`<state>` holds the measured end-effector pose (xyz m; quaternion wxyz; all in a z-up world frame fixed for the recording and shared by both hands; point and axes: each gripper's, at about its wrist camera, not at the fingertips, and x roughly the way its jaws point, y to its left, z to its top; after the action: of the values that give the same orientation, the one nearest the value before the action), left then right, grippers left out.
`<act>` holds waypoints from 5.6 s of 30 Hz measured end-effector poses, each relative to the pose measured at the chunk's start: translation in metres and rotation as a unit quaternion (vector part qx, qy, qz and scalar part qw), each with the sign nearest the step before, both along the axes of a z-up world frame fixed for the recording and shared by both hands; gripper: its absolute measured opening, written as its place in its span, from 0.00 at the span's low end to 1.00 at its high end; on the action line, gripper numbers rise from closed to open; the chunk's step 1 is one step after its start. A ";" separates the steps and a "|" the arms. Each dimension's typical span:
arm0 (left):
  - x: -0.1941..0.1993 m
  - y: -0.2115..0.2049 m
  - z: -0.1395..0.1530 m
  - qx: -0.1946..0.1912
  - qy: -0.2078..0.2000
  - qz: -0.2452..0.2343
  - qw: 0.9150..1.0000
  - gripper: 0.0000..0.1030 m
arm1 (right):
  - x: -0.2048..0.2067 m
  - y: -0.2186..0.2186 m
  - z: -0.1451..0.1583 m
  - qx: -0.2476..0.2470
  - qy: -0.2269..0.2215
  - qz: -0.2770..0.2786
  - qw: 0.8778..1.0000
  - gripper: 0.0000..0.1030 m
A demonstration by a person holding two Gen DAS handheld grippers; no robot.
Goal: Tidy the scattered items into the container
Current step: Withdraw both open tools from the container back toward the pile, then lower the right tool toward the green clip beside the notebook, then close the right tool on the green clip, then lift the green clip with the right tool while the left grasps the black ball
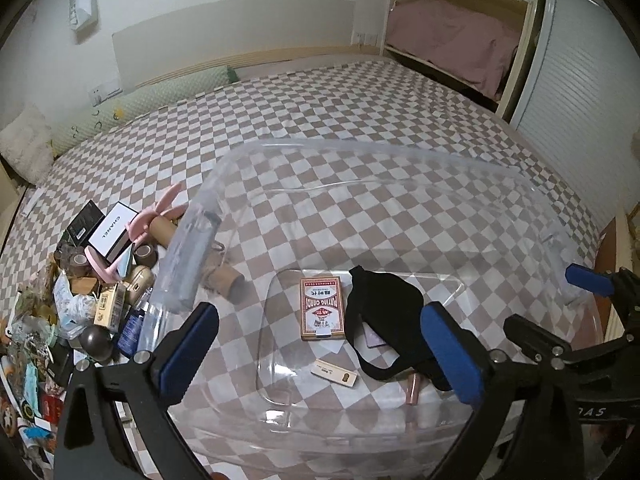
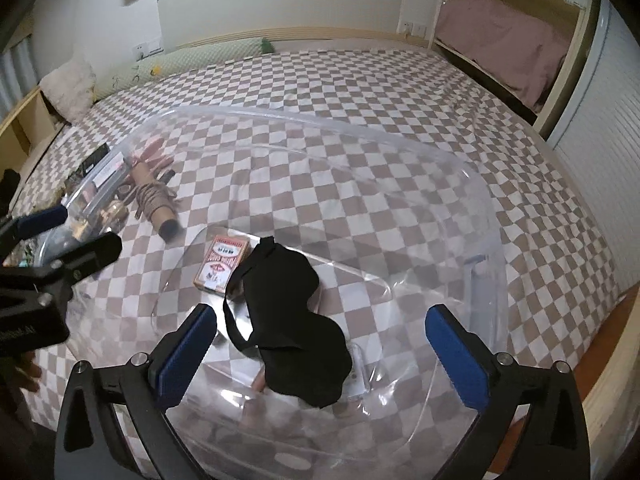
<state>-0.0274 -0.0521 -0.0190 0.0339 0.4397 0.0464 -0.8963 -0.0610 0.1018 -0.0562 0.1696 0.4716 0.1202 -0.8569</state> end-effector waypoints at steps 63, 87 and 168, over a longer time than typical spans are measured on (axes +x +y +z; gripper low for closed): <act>0.249 -0.253 0.015 -0.071 0.175 0.235 0.953 1.00 | 0.186 -0.230 0.031 -0.181 0.250 0.222 0.925 1.00; 0.229 -0.302 -0.104 -0.005 0.089 0.343 0.935 1.00 | 0.178 -0.308 -0.151 0.005 0.120 0.339 0.933 0.61; 0.170 -0.297 -0.148 0.070 0.052 0.249 0.965 0.98 | 0.141 -0.270 -0.149 -0.121 -0.085 0.282 0.948 0.11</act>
<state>0.1428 -0.3494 -0.1673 0.2228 0.3687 0.2184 -0.8756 0.0798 -0.1685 -0.2049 0.4693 0.4654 0.1287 -0.7393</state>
